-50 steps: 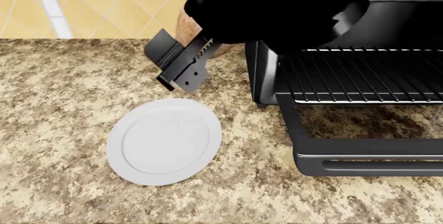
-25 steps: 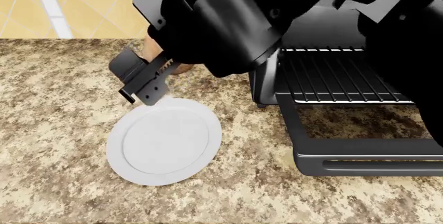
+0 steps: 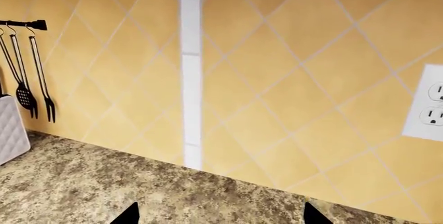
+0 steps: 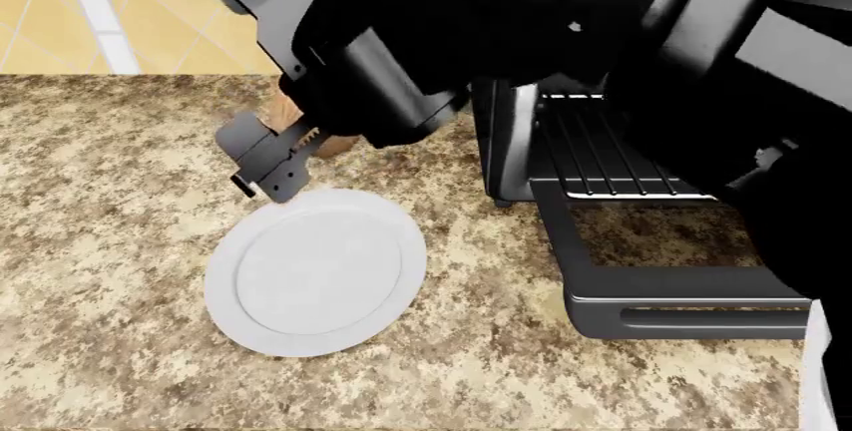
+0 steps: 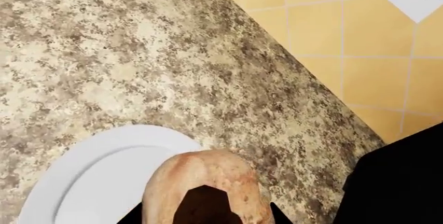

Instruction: Pick the bread from the rack and place it on the plate on the counter.

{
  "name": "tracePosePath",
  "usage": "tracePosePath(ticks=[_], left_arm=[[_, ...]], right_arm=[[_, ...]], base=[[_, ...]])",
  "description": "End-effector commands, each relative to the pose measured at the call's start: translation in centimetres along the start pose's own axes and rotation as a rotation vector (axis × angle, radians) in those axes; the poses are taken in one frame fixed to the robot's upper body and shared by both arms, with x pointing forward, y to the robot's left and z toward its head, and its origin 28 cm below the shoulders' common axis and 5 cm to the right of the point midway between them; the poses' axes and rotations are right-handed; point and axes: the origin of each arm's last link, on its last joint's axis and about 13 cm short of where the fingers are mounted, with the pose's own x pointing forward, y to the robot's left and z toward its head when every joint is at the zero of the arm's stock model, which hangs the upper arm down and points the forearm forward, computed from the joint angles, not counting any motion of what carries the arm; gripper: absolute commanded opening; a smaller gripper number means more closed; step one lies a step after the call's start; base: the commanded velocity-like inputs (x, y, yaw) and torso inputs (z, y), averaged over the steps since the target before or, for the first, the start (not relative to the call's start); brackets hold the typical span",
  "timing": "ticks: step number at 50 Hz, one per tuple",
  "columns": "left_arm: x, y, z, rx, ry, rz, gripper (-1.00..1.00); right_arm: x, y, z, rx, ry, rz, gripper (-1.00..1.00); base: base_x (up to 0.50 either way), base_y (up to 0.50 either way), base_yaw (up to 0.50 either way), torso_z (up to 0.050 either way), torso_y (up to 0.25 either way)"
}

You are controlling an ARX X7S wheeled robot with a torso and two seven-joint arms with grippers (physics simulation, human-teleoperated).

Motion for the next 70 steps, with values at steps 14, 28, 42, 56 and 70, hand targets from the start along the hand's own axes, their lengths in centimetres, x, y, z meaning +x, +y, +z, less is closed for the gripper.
tracePosePath(ticks=[14,28,42,56,70], left_arm=[[0.4,0.7,-1.6,-0.024,0.035,0.012,1.00],[1.0,0.7,-2.5,-0.037,0.052,0.009,1.00],[0.9,0.7,-2.7,-0.046,0.058,0.002,1.00],[1.3,0.5,-3.6,-0.042,0.075,-0.005,1.00],[1.5,0.3,-3.7,-0.043,0.078,-0.011,1.00]], right_arm=[[3.4,-0.2,-1.9,-0.005,0.011,0.050,-1.00],[3.4,1.2,-2.6,0.020,0.053,0.150,-1.00],[5.8,1.5,-4.5,0.069,0.068,0.164,-1.00],[7.4,3.4,-6.6,0.064,0.063,0.171,-1.00],[7.6,3.3,-7.0,0.036,0.089,0.159,-1.00]], base=[[0.00,0.00,0.00,0.000,0.000],[0.00,0.00,0.00,0.000,0.000],[0.00,0.00,0.00,0.000,0.000],[0.00,0.00,0.00,0.000,0.000],[0.00,0.00,0.00,0.000,0.000]])
